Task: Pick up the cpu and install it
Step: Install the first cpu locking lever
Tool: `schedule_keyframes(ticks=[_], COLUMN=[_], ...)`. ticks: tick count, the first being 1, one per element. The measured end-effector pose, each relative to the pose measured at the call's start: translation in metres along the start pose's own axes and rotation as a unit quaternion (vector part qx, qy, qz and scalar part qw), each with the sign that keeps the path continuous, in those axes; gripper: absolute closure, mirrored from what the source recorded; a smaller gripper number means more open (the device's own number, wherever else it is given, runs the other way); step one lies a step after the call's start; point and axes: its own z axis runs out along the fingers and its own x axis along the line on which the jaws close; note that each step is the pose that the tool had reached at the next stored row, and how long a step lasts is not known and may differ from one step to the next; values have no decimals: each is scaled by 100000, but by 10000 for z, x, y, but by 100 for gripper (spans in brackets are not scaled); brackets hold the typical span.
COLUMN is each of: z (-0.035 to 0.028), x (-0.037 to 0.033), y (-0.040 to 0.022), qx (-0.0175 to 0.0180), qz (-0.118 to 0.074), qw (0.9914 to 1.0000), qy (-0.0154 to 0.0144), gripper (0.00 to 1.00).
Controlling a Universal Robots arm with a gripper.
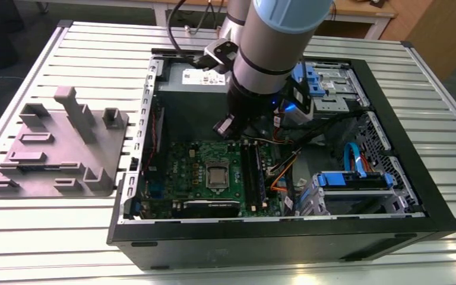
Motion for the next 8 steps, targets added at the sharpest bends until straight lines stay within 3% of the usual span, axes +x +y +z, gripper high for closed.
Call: schedule_keyframes(ticks=[3,8], z=[-7,-15], x=[43,98], y=[-38,-92], qx=[150,582], qz=[25,123], qw=[100000,99996], qy=[177,724], gripper=[90,90])
